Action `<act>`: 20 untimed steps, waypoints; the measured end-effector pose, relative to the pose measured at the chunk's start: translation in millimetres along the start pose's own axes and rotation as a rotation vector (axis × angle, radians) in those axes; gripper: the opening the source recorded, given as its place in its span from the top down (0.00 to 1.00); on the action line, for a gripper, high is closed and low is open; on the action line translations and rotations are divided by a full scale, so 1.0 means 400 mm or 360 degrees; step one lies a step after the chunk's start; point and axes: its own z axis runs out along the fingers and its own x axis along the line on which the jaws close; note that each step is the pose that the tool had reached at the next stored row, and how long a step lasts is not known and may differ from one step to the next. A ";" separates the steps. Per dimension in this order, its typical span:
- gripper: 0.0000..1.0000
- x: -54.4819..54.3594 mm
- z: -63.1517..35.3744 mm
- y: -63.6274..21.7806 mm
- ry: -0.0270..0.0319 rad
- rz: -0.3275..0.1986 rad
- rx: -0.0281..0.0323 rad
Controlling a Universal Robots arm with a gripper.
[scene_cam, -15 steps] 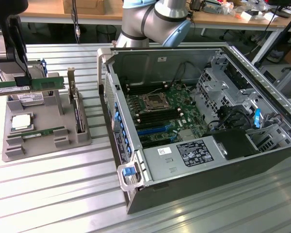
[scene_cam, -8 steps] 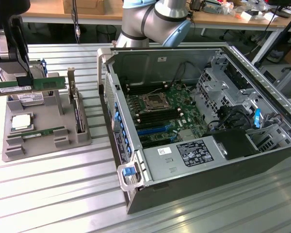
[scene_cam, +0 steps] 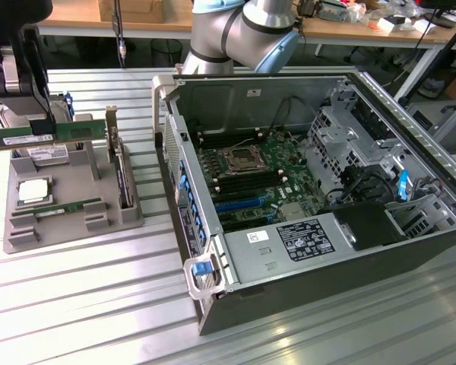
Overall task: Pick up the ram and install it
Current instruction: 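Pick up the ram and move it above insertion slot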
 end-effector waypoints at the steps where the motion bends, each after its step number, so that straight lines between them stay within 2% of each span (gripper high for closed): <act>1: 0.88 0.000 0.000 -0.001 0.00002 0.0000 0.00000; 20: 0.88 0.000 0.000 -0.021 0.00058 0.0000 -0.00003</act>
